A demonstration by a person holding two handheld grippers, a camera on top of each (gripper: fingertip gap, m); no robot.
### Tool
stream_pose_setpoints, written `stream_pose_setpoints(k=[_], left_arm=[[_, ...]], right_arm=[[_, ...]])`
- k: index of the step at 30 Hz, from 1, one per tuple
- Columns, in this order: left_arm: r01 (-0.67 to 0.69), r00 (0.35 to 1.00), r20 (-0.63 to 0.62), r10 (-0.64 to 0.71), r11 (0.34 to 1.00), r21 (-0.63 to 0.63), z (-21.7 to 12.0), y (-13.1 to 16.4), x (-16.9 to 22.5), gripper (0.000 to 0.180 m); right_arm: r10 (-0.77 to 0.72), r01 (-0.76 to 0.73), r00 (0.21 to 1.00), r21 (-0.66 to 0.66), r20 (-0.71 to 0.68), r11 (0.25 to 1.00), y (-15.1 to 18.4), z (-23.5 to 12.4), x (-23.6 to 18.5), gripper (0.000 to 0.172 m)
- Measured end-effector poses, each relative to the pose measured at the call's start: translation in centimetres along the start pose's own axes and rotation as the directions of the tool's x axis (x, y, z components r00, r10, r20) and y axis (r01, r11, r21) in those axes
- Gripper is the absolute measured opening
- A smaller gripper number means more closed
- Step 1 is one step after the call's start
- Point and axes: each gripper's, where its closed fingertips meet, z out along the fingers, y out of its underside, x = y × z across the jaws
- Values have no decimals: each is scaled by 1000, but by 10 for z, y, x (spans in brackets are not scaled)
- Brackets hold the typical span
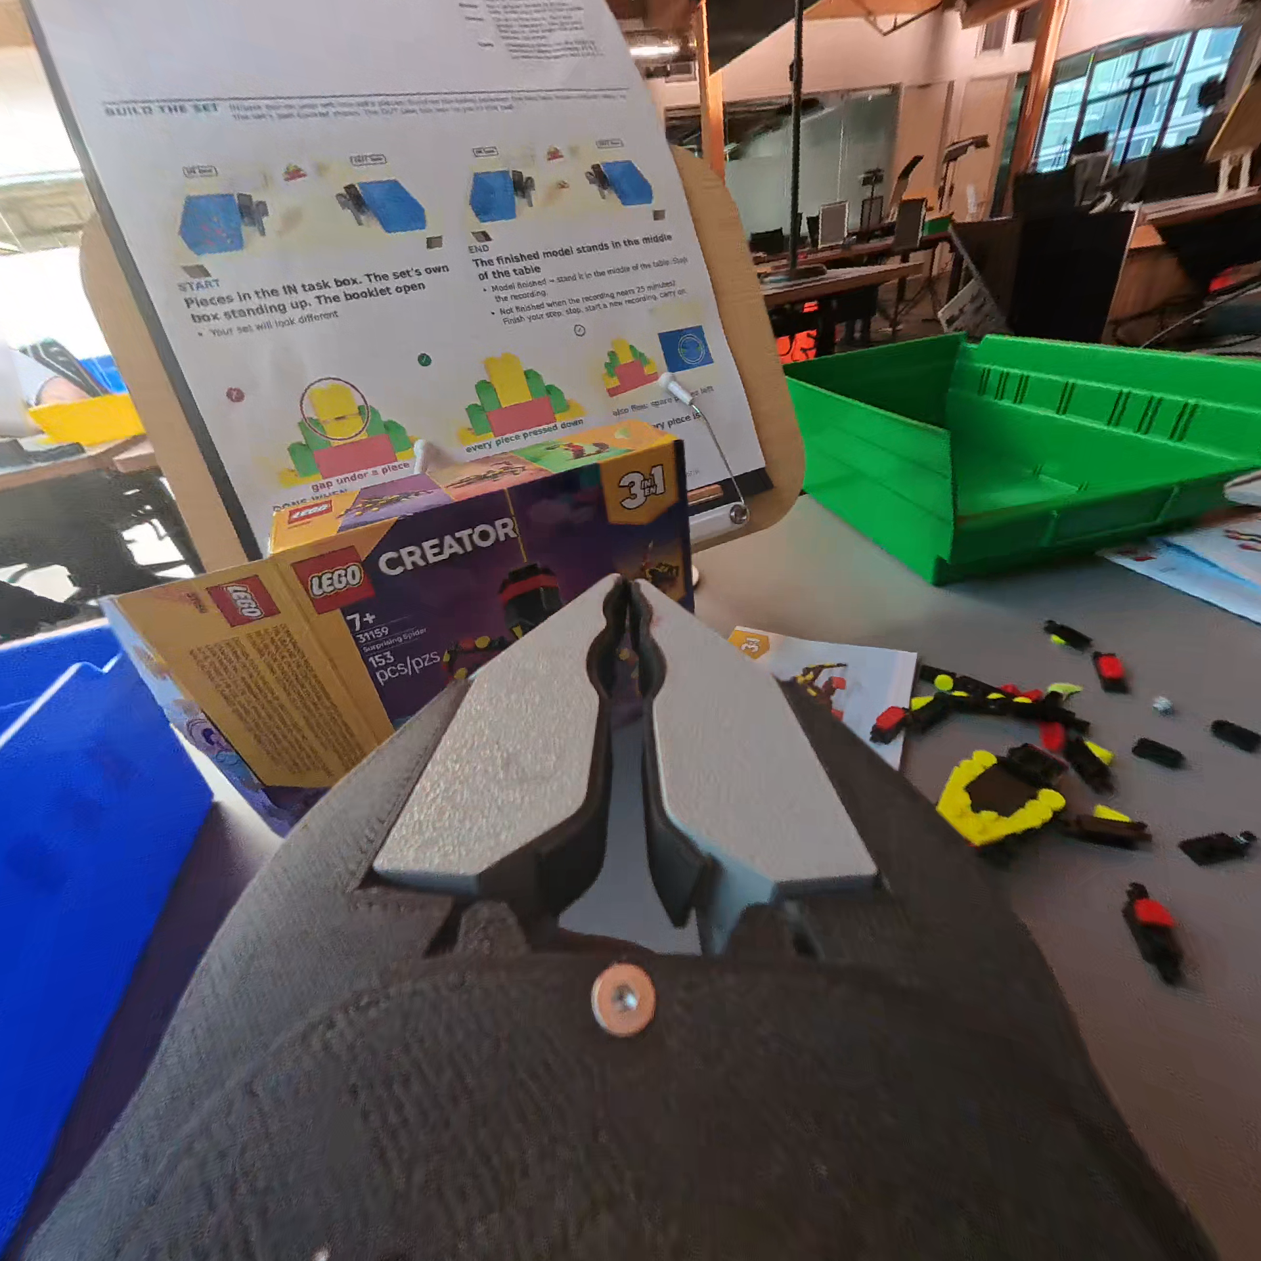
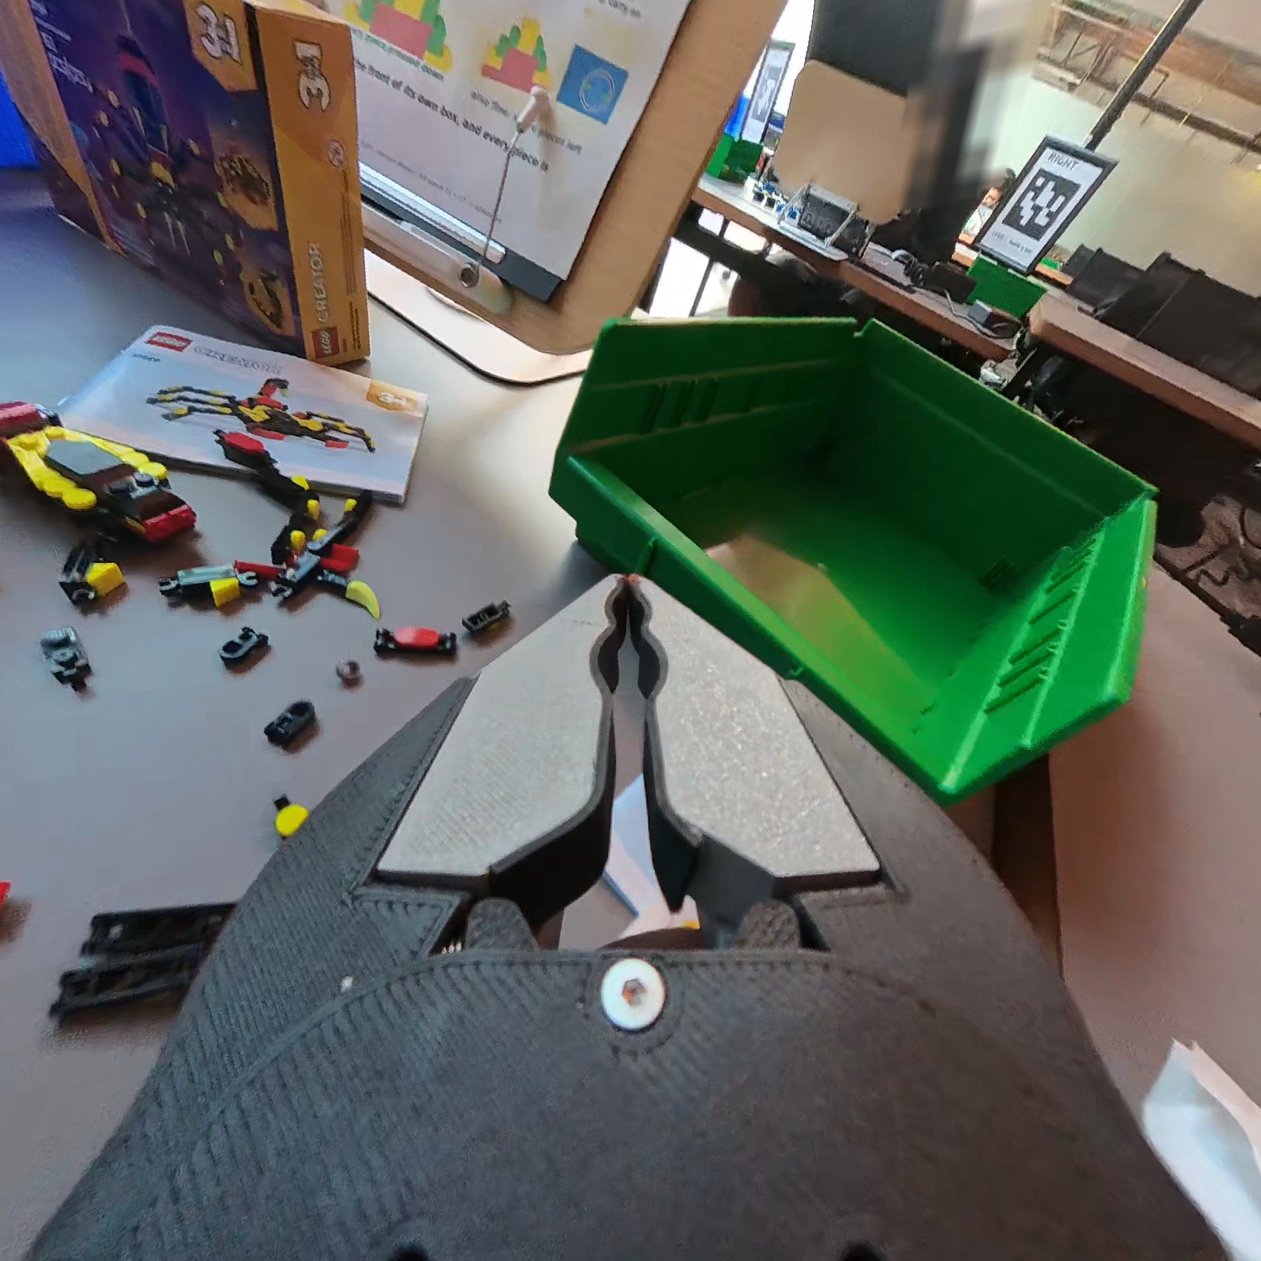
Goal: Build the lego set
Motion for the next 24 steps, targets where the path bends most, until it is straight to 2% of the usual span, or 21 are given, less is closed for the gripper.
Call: stream_pose_setpoints(k=[2,5,7,10,13,16,19,24], left_arm=[[-2,1000,-12,2,1000,-4,3,3,4,0],[-113,994,-13,113,993,-22,7,10,19,0],[-165,986,8,165,986,-12,6,10,26,0],[-185,983,24,184,982,38,-1,3,35,0],[-247,968,49,244,967,62,-2,-1,40,0],[-216,976,20,215,974,63,-2,-2,47,0],[-233,972,28,232,971,53,-3,-1,45,0],[-188,982,-9,188,981,53,-3,-1,48,0]], right_arm=[[-17,17,1000,41,1,999,-10,6,-7,0],[-162,166,986,161,-34,973,-34,13,-18,0],[-209,217,976,195,-59,957,-43,23,-19,0],[-137,139,990,151,-21,979,-40,36,-19,0],[-96,92,995,144,18,985,-32,21,-23,0],[-99,98,995,146,4,984,-25,7,-19,0],[9,-14,1000,230,24,973,-38,-4,-13,0],[9,-13,1000,199,21,980,-33,-3,-18,0]])
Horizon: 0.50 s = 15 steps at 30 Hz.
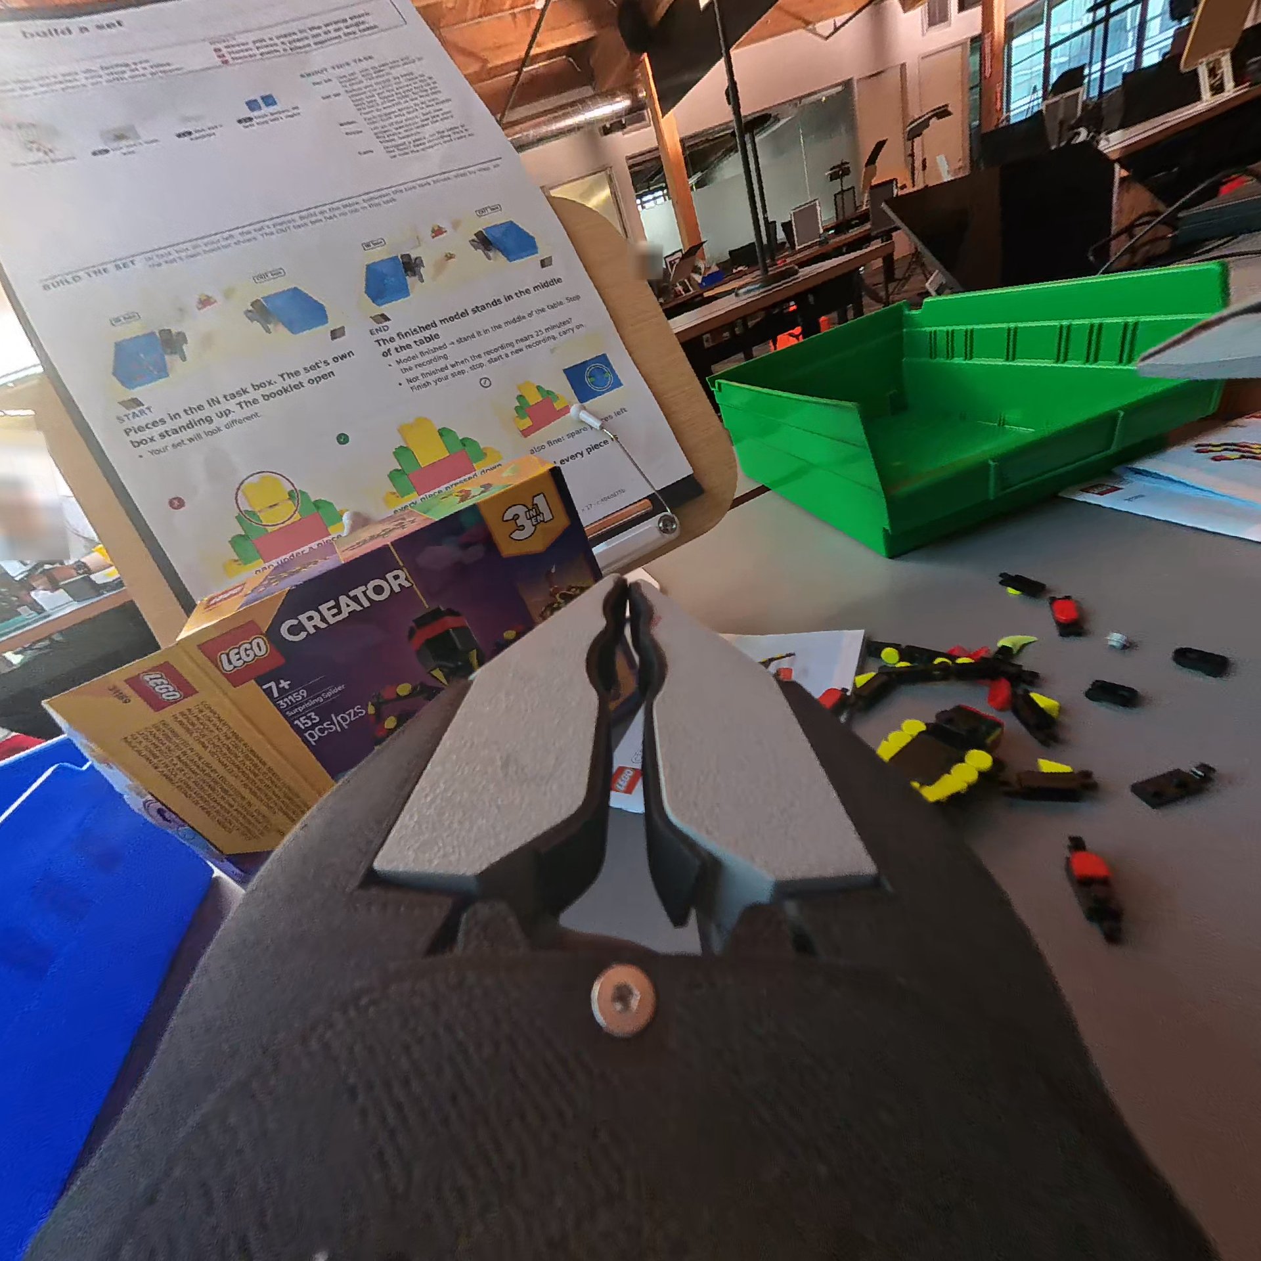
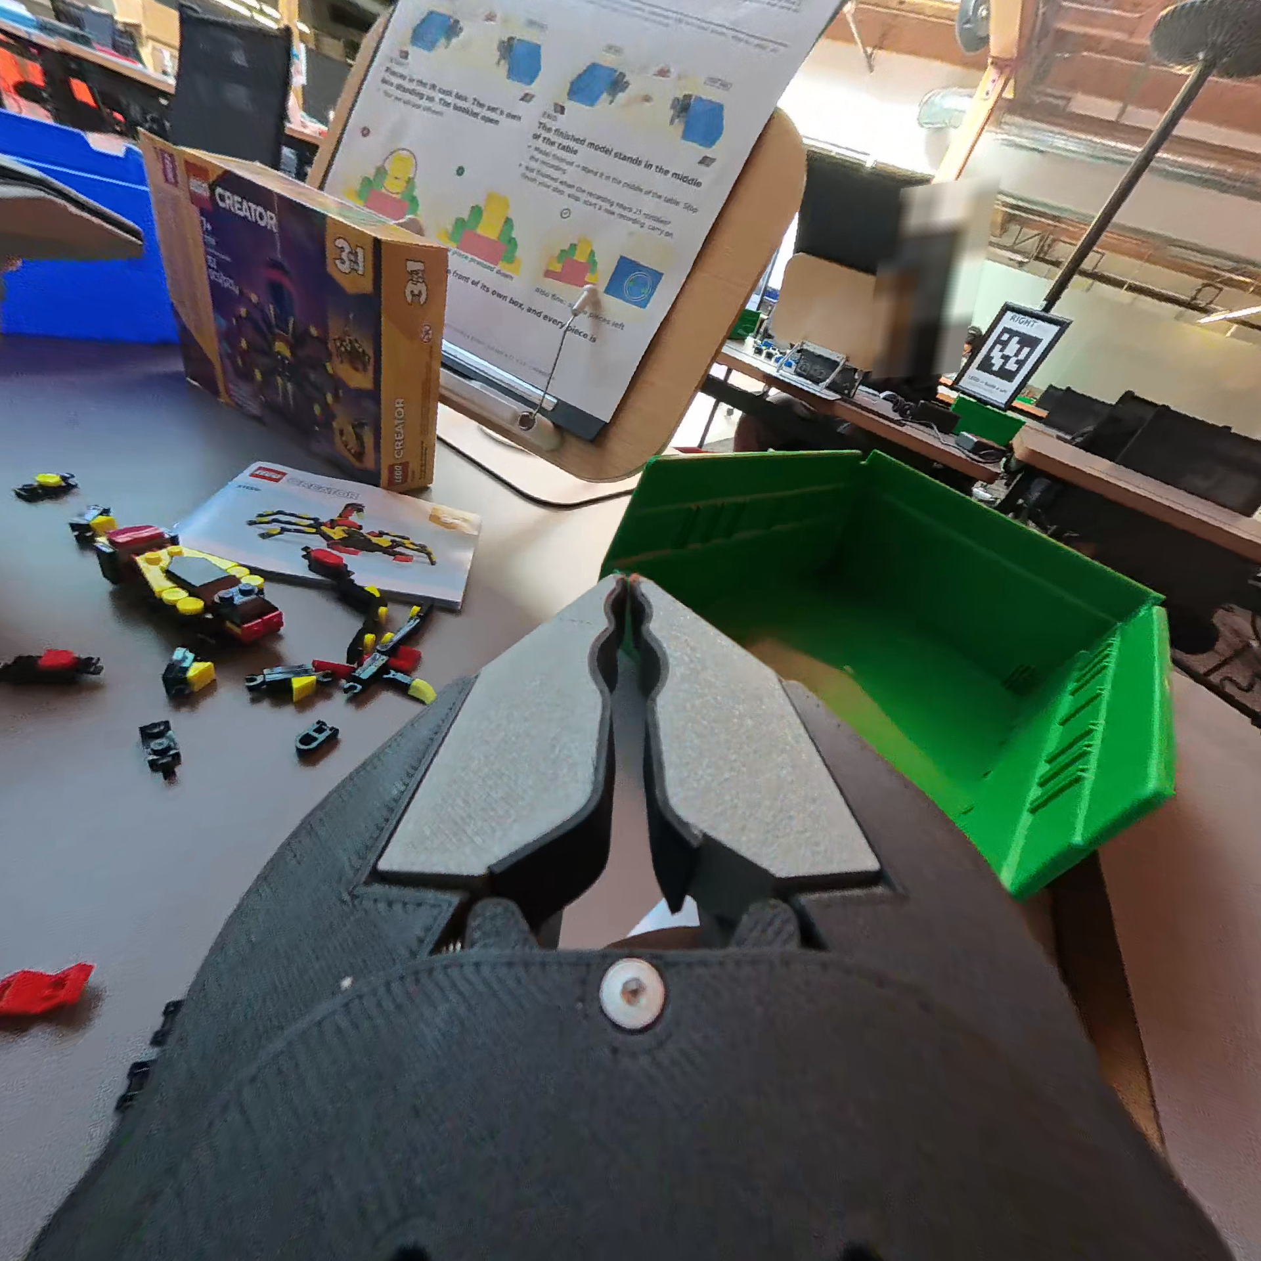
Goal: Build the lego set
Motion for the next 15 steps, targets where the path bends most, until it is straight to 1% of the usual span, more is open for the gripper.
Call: stream_pose_setpoints(k=[2,5,7,9,12,15], left_arm=[[-3,1000,-9,3,1000,6,-1,-2,2,0],[1,1000,-12,0,1000,7,-1,-2,2,0],[29,999,-16,-28,1000,2,-1,-1,0,0],[44,999,-9,-44,999,7,-1,-2,-3,0],[29,999,24,-29,999,20,-3,-4,-11,0],[45,999,31,-45,999,-2,-1,2,-15,0]], right_arm=[[-20,20,1000,-2,-10,1000,1,1,0,0],[21,-21,1000,-7,-8,1000,3,1,3,0],[46,-46,999,4,-14,999,2,-1,7,0],[52,-52,999,9,-14,999,2,-1,7,0],[43,-43,999,6,-1,999,2,-1,4,0],[44,-44,999,2,6,999,2,0,2,0]])
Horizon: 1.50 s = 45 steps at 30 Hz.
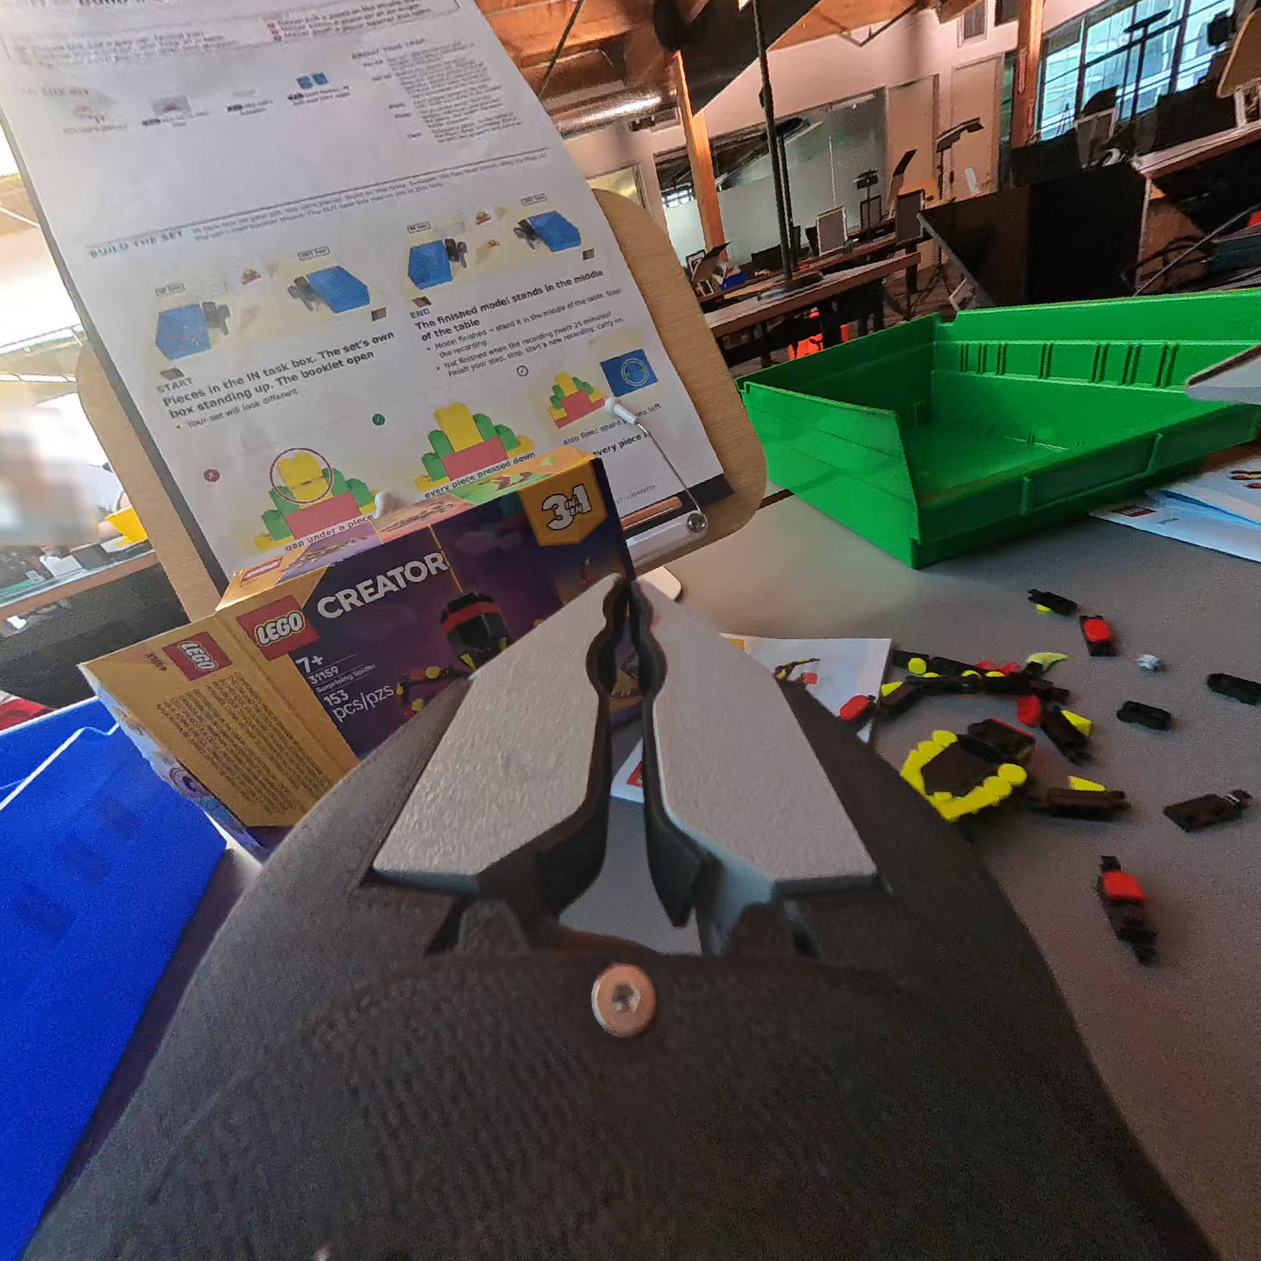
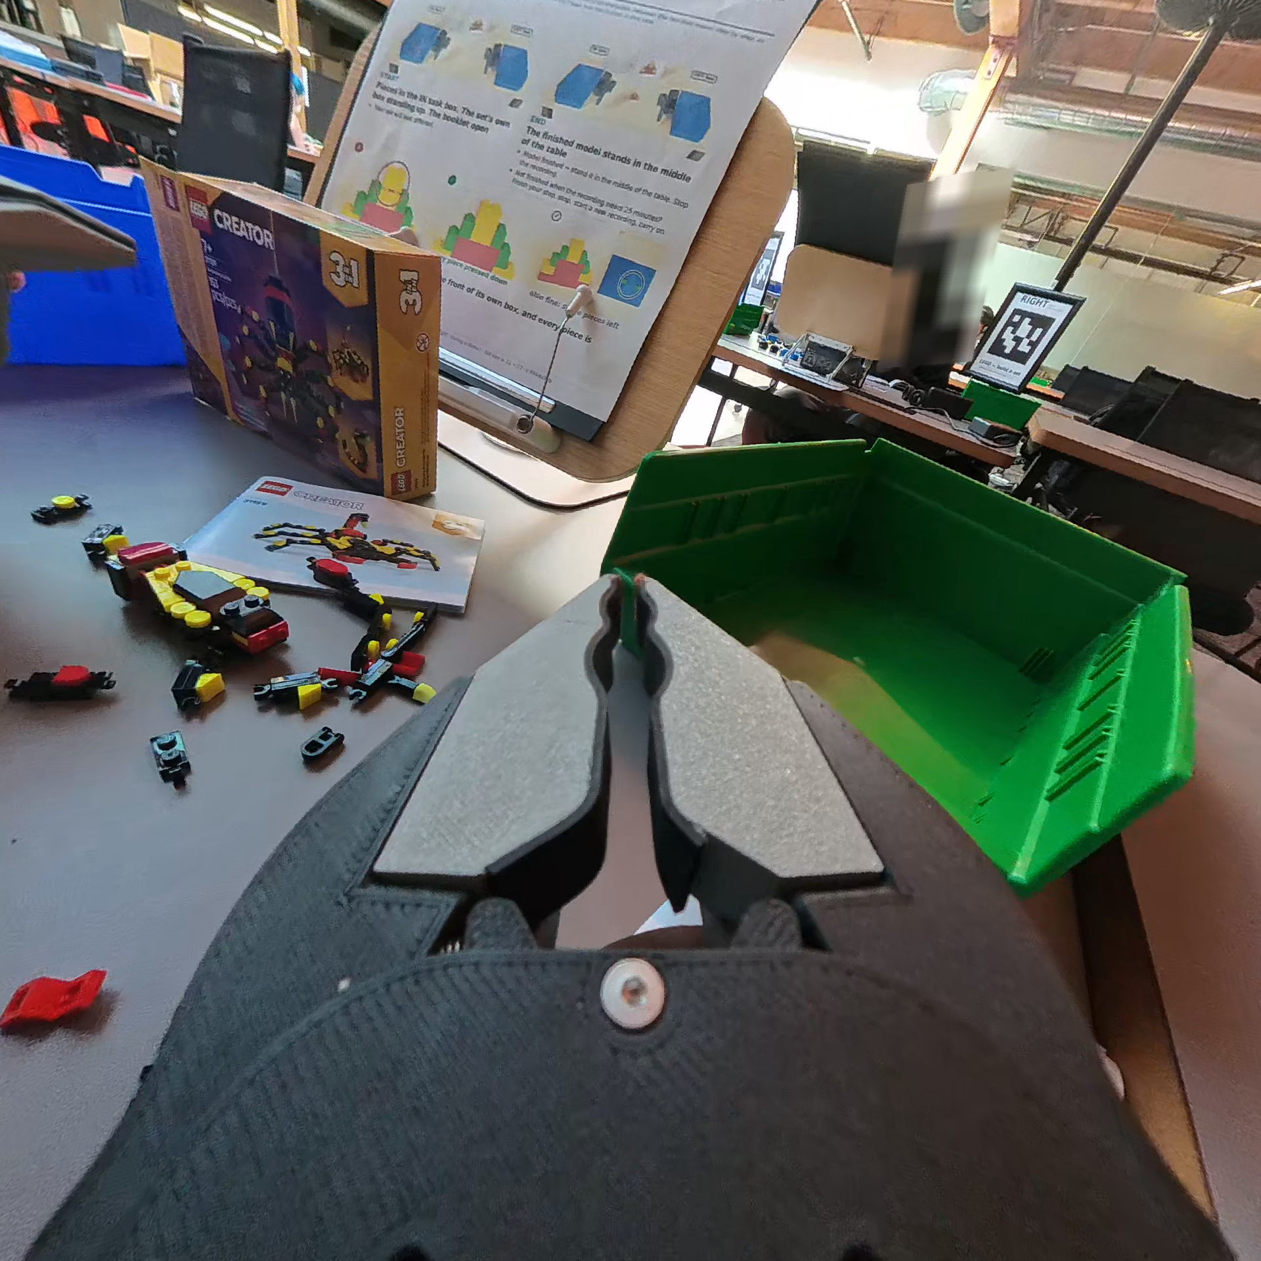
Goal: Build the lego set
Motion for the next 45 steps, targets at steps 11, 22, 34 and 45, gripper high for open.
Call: stream_pose_setpoints(k=[11,22,34,45], left_arm=[[-21,999,-44,21,1000,-4,3,3,9,0],[-51,967,-256,7,985,-166,26,14,58,0],[-43,894,-447,-32,987,-156,40,18,104,0],[-3,919,-391,-54,990,-144,38,17,80,12]], right_arm=[[27,-28,996,9,81,1000,-7,0,-8,0],[-41,43,993,-15,111,999,2,2,-14,0],[-129,146,978,-96,164,985,15,6,-29,0],[57,-5,932,-146,358,989,11,30,-58,17]])
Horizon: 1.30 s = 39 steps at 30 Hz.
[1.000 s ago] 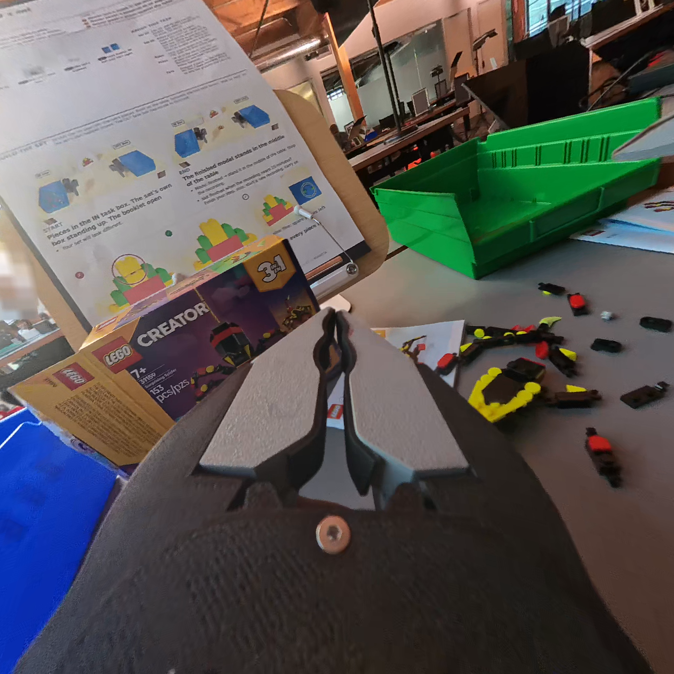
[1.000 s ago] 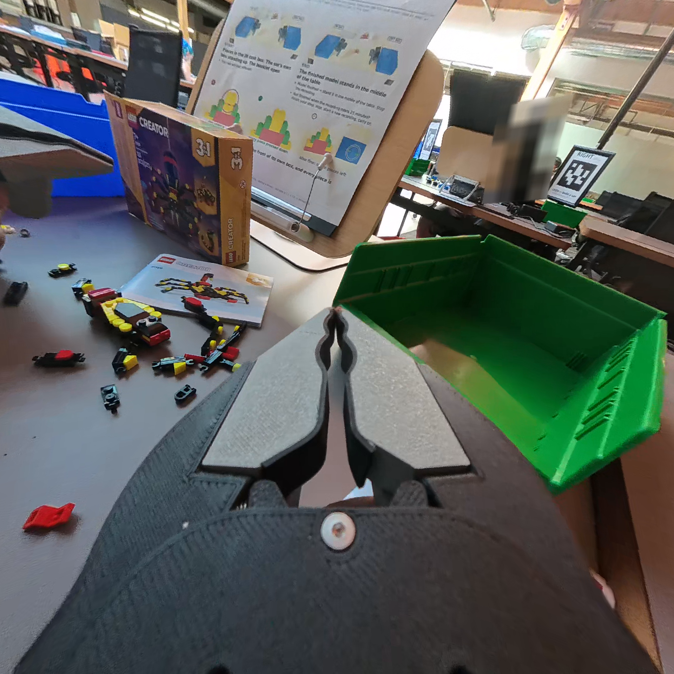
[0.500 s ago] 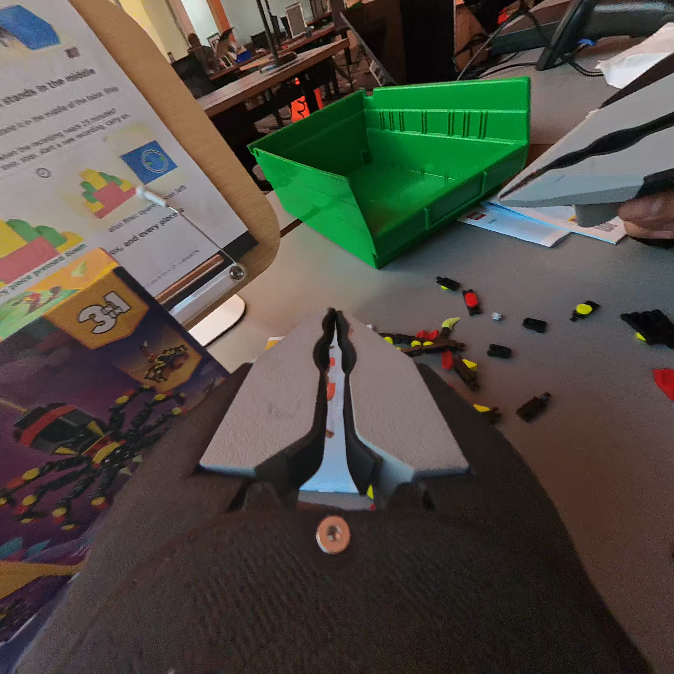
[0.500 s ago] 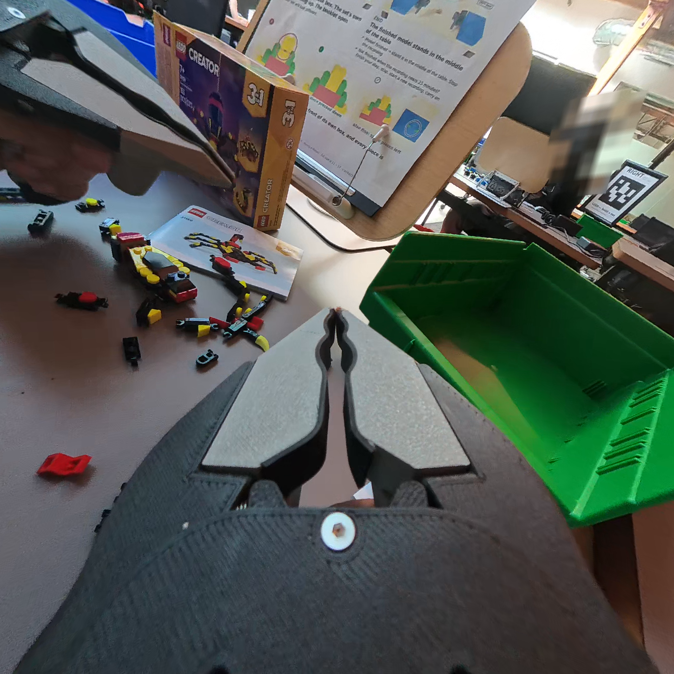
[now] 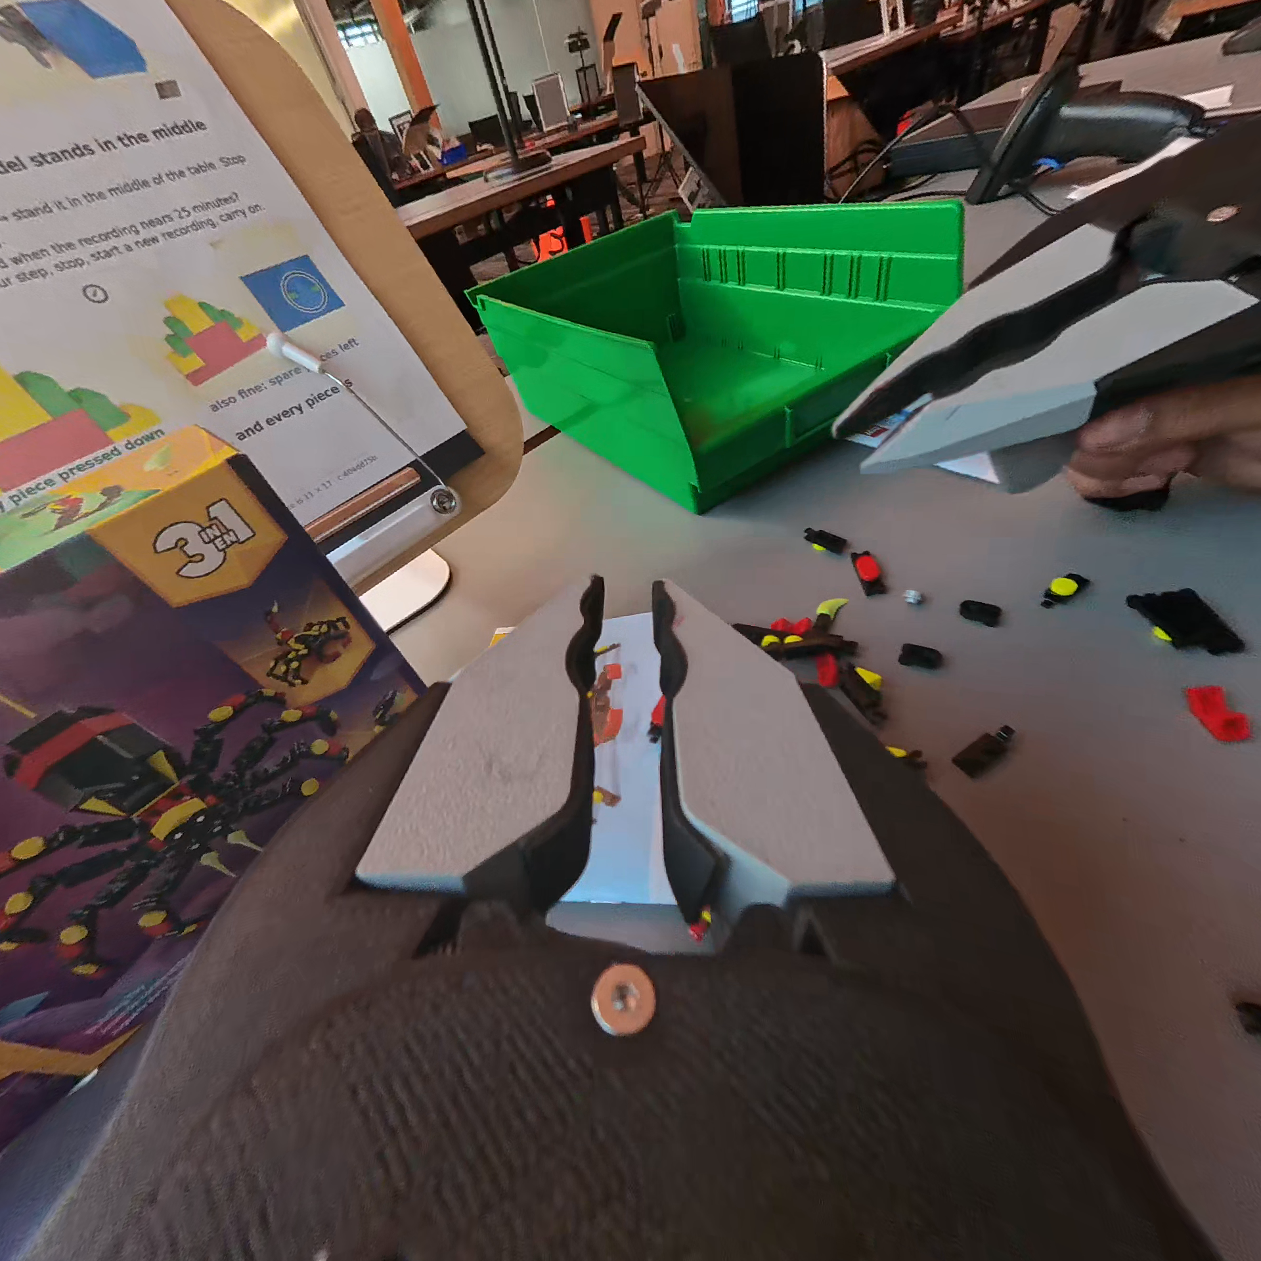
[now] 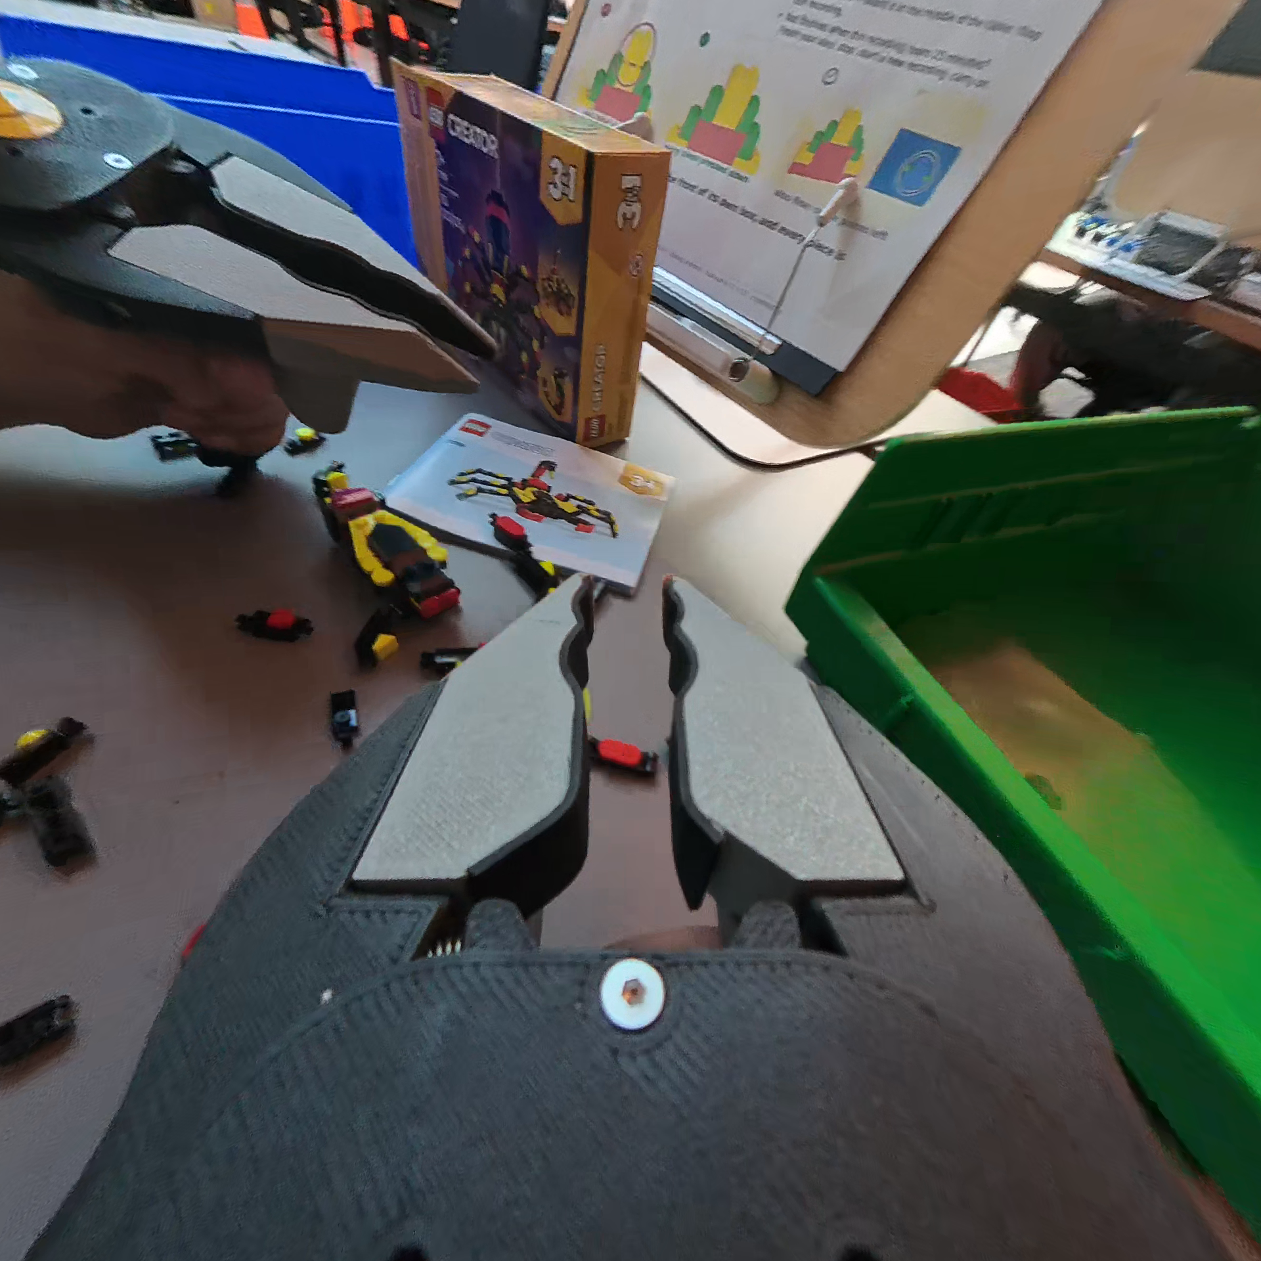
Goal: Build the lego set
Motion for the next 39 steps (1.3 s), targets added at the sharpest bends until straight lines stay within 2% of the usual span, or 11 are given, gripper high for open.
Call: stream_pose_setpoints(k=[6,11,15,16,18,21,25,31,35,36,39], left_arm=[[27,999,24,-28,999,45,-9,-13,-4,10],[66,998,11,-66,997,48,-12,-15,-3,7],[113,994,-17,-112,993,41,-14,-20,0,6],[121,993,-15,-121,992,41,-15,-21,-1,6],[143,990,-15,-142,989,46,-18,-23,-5,4],[159,987,-21,-159,987,36,-20,-22,-9,3],[170,971,-166,-170,985,-14,-19,-18,13,7],[111,961,-250,-122,992,-56,-22,-18,38,8],[35,853,-516,-79,995,-94,-38,-15,89,10],[10,838,-541,-70,993,-114,-40,-11,95,11],[-66,862,-506,-11,989,-133,-33,0,97,13]], right_arm=[[85,-83,995,-43,50,996,-15,21,-5,12],[36,-36,999,19,-8,999,-10,6,-2,5],[-53,52,998,-30,-30,998,1,0,6,3],[-63,63,998,-21,5,998,-2,-2,1,3],[-99,100,977,0,190,995,-7,-7,-31,0],[-255,269,879,22,403,963,-2,-21,-78,0],[-298,361,747,14,594,932,12,-38,-124,0],[-237,418,641,-72,730,906,36,-50,-154,11],[-243,460,622,-96,745,883,47,-46,-163,12],[-254,474,628,-102,736,875,50,-43,-163,13],[-265,507,609,-110,747,855,57,-42,-167,4]])
